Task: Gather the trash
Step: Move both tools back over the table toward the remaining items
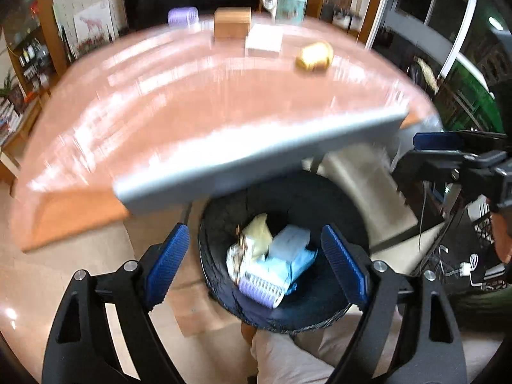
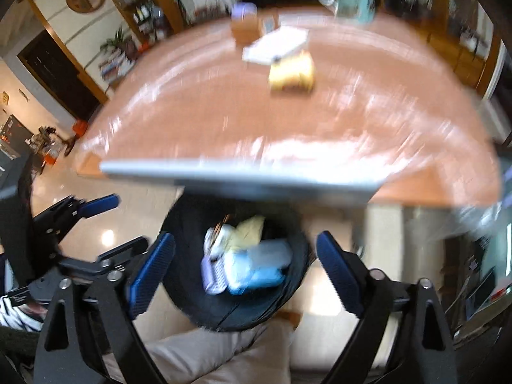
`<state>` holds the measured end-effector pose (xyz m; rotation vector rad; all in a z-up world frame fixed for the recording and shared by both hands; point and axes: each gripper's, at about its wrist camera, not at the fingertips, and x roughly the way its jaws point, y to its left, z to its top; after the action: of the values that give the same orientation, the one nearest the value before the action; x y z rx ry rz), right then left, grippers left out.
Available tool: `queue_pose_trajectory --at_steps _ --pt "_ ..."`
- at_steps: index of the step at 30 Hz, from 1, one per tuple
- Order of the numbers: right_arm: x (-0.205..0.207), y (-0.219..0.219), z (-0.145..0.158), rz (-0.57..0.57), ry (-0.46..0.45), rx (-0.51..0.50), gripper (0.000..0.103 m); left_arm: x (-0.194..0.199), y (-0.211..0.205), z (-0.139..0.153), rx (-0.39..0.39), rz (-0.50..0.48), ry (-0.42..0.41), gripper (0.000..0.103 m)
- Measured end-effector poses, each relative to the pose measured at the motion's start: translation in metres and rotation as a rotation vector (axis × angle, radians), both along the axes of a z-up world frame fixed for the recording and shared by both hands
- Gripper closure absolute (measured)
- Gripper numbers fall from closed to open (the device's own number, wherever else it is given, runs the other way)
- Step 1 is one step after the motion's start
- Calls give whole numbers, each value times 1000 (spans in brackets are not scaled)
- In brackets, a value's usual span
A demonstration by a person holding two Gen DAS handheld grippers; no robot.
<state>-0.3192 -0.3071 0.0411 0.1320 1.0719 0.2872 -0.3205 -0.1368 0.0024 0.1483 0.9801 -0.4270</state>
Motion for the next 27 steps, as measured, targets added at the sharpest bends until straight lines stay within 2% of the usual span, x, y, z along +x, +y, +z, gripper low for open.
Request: queue_pose_trajectory --at_steps 1,2,5,8,13,17,21,24,27 --pt "0 -4 8 -7 -37 -13 7 0 -1 8 -8 4 -24 7" --pt "2 -6 16 -15 -74 -28 4 0 -2 20 -18 16 -66 5" --pt "10 -10 35 -31 -186 -99 4 11 -6 44 -22 48 -147 3" --pt "24 -12 39 -29 -228 -151 4 32 -9 58 -20 87 -193 3" --pt "51 -12 30 1 -212 -115 4 73 -10 65 30 151 -228 3" --pt "70 -4 20 6 -180 -106 4 105 -7 62 60 167 -211 3" --pt "91 3 7 -6 -147 -120 4 142 1 59 60 148 -205 3" --pt "105 8 -3 -31 -120 -151 4 178 8 58 55 112 -202 3" --pt "117 9 -9 -60 -96 -137 4 221 14 57 37 69 -190 3"
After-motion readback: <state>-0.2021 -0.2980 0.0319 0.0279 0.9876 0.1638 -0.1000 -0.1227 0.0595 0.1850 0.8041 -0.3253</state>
